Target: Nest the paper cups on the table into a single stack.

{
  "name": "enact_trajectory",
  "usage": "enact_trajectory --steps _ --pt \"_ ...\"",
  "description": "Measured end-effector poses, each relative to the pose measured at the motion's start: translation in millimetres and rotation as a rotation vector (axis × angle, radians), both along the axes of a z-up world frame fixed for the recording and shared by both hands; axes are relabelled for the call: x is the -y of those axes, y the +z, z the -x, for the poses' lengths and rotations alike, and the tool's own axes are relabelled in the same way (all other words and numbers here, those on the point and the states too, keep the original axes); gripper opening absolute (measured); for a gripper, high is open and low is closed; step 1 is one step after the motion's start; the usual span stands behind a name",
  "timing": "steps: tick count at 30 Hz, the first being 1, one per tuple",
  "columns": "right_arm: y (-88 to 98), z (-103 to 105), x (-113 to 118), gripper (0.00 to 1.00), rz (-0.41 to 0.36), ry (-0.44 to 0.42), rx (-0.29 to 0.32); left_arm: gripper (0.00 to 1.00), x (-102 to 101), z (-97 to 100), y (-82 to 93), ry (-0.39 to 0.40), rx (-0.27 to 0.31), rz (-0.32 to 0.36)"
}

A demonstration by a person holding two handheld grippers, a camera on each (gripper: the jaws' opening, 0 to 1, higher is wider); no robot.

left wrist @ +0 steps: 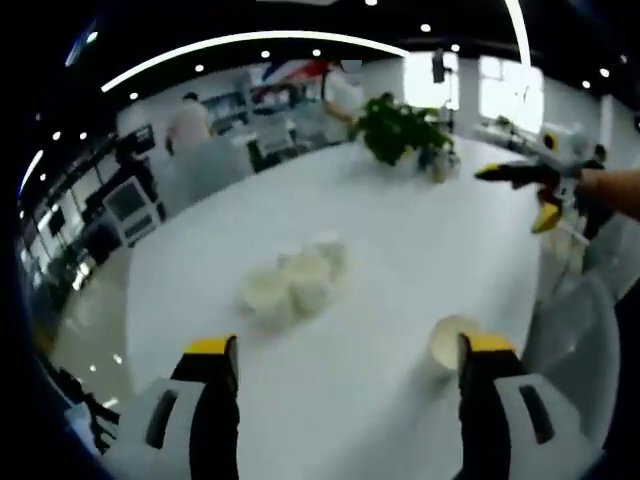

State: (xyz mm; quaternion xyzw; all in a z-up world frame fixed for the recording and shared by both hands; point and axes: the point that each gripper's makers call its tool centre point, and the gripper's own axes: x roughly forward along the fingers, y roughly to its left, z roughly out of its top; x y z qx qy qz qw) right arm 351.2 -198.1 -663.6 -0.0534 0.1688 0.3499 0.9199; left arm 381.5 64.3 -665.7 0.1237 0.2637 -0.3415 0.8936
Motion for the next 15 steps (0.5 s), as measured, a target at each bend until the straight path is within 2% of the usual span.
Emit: enact_trajectory --steps 2,3,5,6,8,10,12,13,14,15 --pt "-5.6 -1.2 1.1 1.0 0.022 -0.022 -0.009 0.99 -12.4 4.3 -1.3 0.014 0.004 0.005" --pt "-7.3 -2.1 2.3 1.0 0.021 -0.036 -0.007 1.0 -18.5 5.3 0.9 0.053 0.009 0.058" --pt "-9.8 -3.8 5.7 1.0 0.018 -0.061 -0.013 1.0 -24.7 9.8 4.2 0.082 0.01 0.173" --pt "-9.6 -4.5 7.9 1.0 0.02 -0.075 -0.013 1.0 -27.9 9.6 3.6 0.087 0.032 0.178" --pt "-6.5 -4.6 9.5 1.0 0.013 -0.081 -0.008 1.0 -31.4 16.2 -4.8 0.076 0.021 0.147" --pt "-3.8 -4.9 10.6 1.0 -0.004 -0.062 0.011 1.0 -32.0 19.0 -3.6 0.068 0.067 0.148" --pt "-13.6 -5.2 17.3 1.0 -0.006 -0.068 -0.042 1.0 -33.6 22.8 -2.2 0.109 0.072 0.175" --pt "-15.5 -4.5 18.3 1.0 -0.004 -0.059 -0.053 1.0 -38.4 20.3 -0.1 0.145 0.1 0.172" --pt "-13.7 -4.4 19.1 1.0 -0.008 -0.046 -0.039 1.0 -38.6 20.0 4.3 0.147 0.145 0.179" --pt "-10.9 -5.0 19.3 1.0 -0.008 -0.033 -0.007 1.0 -35.6 22.9 4.9 0.136 0.153 0.198"
